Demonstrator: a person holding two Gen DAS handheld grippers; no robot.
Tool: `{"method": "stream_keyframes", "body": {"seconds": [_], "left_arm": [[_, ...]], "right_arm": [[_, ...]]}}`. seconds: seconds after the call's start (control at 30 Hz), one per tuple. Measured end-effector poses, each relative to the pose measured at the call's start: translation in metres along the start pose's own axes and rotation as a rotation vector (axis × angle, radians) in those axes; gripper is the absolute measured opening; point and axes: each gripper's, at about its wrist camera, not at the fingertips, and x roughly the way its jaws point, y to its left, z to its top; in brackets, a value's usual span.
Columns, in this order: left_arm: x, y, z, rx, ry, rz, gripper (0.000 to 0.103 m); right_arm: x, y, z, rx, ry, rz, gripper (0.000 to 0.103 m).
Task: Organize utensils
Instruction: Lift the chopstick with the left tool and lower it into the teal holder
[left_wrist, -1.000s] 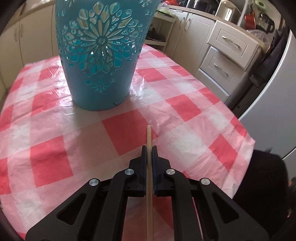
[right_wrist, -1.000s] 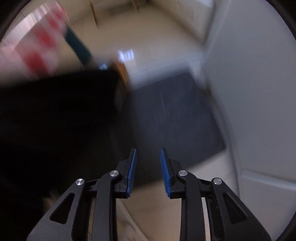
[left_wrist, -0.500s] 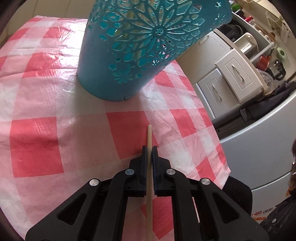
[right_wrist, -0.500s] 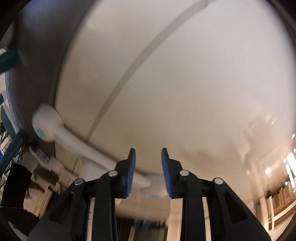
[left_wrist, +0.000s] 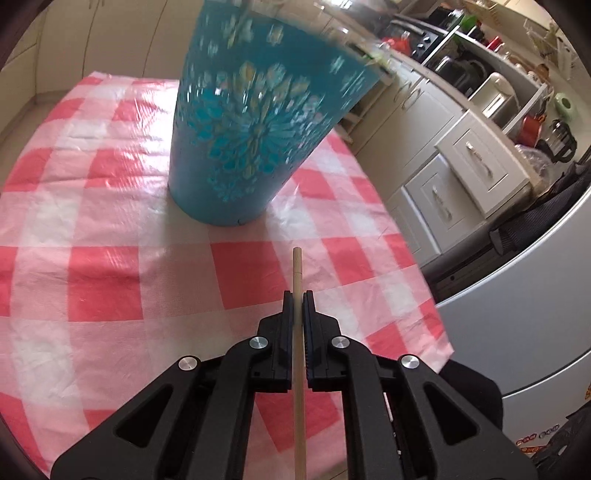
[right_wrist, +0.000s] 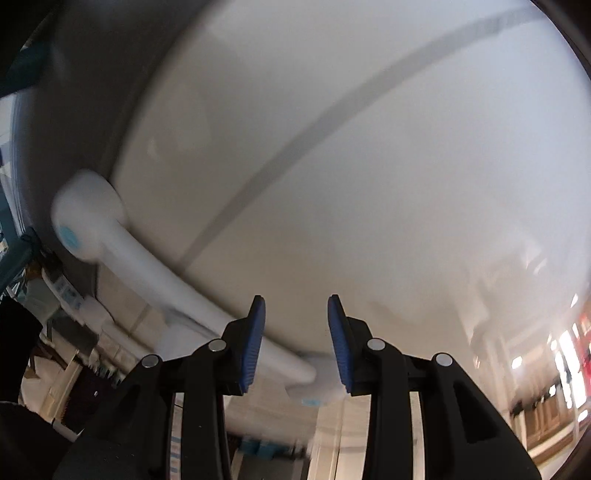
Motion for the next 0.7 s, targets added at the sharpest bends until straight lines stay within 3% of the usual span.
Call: {"method": "stream_keyframes", "body": {"seconds": [0.1,0.3,0.43,0.7], "left_arm": [[-0.031,-0.005,0.006,-0.005,-0.075,-0.028,0.005],[-0.104,-0.029,0.048,0.016,-0.330,-0.067,0.005],[-0.124,-0.041,0.092,0.034,-0.500,-0.005,0.005],[-0.108,-0.064,0.174,0.089,-0.713,0.153,0.005]], "right_arm": [[-0.035,0.007,0.017,0.003,-0.112,0.000,0.035],[-0.119,0.022,0.042,0.024,-0.322,-0.003,0.035],[-0.167,0.037,0.046,0.020,-0.432,0.002,0.035],[-0.291,0.094,0.028,-0.085,-0.742,-0.027,0.035]]}}
